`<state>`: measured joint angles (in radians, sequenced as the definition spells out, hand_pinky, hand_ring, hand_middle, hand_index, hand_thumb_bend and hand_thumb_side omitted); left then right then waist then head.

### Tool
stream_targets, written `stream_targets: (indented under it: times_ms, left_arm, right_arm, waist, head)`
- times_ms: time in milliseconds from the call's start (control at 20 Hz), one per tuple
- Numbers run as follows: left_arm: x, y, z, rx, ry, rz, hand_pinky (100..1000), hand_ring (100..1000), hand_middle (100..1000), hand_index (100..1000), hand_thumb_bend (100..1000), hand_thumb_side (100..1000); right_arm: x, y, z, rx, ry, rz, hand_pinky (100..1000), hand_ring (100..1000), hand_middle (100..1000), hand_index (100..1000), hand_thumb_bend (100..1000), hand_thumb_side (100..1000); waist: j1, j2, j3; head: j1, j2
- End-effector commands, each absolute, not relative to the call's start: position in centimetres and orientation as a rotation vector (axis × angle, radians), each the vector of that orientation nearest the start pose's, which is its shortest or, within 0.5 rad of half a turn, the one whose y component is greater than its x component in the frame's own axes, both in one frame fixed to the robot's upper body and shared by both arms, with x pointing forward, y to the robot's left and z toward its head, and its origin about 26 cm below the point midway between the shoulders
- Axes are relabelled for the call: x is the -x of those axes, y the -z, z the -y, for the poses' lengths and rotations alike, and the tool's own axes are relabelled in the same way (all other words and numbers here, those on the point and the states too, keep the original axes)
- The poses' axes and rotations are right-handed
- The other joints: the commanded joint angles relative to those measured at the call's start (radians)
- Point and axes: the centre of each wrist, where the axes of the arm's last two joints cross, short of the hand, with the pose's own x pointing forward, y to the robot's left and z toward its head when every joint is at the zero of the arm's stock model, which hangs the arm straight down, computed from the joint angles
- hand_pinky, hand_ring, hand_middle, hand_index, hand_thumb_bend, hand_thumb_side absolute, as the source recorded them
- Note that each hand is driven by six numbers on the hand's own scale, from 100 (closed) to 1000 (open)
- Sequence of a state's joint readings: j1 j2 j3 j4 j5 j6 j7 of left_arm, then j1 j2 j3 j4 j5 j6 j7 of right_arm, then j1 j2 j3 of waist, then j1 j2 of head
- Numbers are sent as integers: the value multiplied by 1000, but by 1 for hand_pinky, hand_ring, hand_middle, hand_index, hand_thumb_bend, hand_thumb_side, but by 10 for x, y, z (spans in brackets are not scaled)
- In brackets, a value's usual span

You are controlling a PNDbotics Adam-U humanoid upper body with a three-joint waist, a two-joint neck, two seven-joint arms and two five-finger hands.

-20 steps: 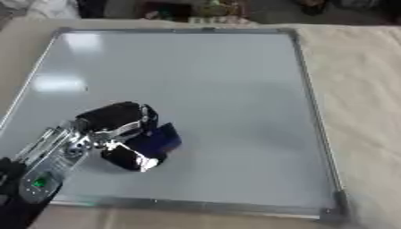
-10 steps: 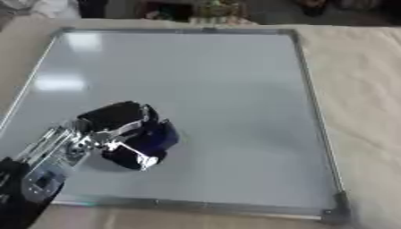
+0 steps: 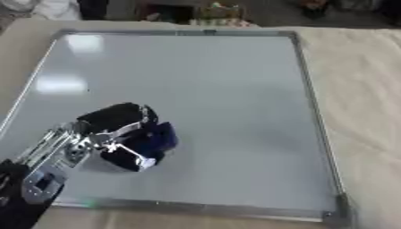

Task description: Wipe the whiteboard clean with a brush.

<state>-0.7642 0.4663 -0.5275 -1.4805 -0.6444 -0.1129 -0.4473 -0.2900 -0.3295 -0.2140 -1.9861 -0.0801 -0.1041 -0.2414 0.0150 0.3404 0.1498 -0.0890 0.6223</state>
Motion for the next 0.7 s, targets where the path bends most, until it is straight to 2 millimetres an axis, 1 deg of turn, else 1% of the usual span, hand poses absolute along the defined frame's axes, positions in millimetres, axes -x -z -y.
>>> stream_targets:
  times_ms: [50, 200, 400, 700]
  left_arm:
    - [-395, -193, -180, -605, 1830, 1667, 497, 561, 453, 100, 170, 247]
    - [-396, -196, -190, -636, 1807, 1663, 498, 563, 454, 100, 171, 243]
    - [-398, -201, -209, -699, 1762, 1647, 498, 562, 442, 100, 156, 232]
    - [-406, -210, -238, -797, 1642, 1635, 498, 557, 423, 100, 139, 226]
  right_arm:
    - [-293, -217, 315, 378, 96, 2440, 917, 931, 698, 884, 191, 1000]
    - [-293, -217, 315, 380, 96, 2438, 918, 931, 698, 884, 191, 1000]
    - [-293, -217, 315, 381, 94, 2437, 919, 932, 697, 884, 190, 1000]
    - [-293, -217, 316, 384, 95, 2436, 920, 933, 696, 882, 192, 1000]
  waist:
    - [1, -20, 2]
    - [3, -21, 4]
    - [6, -21, 6]
    - [6, -19, 8]
  head:
    - [1, -6]
    - [-2, -6]
    - [-3, -8]
    - [-4, -13]
